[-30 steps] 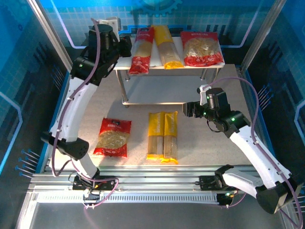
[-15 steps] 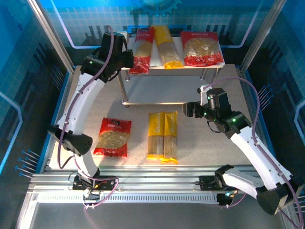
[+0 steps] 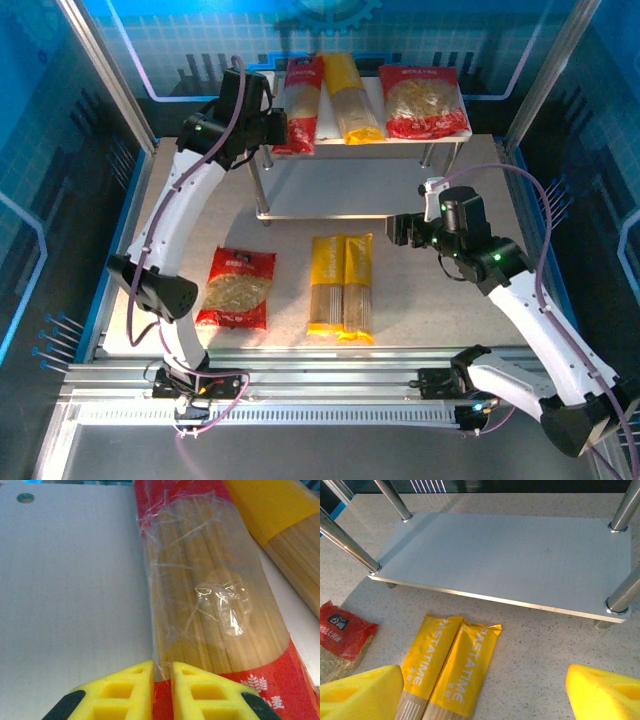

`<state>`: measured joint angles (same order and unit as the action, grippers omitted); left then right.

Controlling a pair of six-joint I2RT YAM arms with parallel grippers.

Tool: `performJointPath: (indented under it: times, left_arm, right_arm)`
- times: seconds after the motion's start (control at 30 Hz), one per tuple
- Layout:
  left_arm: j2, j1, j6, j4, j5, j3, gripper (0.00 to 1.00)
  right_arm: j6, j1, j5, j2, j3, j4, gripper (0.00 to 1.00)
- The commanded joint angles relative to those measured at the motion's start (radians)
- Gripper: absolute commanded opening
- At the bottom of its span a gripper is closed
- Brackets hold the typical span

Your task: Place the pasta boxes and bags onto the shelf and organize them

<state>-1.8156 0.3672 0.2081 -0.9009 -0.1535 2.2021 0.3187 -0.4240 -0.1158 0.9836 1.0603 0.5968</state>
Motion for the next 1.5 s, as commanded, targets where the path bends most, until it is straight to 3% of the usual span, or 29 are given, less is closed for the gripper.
performJointPath:
  times: [0.0,0.23,0.47,0.8,1.47]
  left_arm:
    - [-0.033,-0.004,0.017,0.023,0.091,0.014,0.17]
    - [-0.030,-0.005,0.026,0.054,0.130,0.012,0.19]
    - [-0.034,-0.070,0.002,0.034,0.039,0.064,0.29]
    - [-0.114,-0.129,-0.013,0.063,0.018,0.115,0.32]
    - [-0.302,-0.124,-0.016,0.081,0.156,0.338,0.32]
  right_arm:
    - [0.013,0.015,-0.007,-0.016,-0.006,-0.006,0.85]
    - [0.007,0.015,-0.017,-0.015,-0.008,-0.005,0.85]
    - [-0.002,0.015,-0.022,-0.010,-0.004,-0.007,0.85]
    - [-0.009,0.015,-0.036,0.002,0.020,-0.002,0.85]
    - [-0.001,0.014,-0.044,0.025,0.030,0.016,0.85]
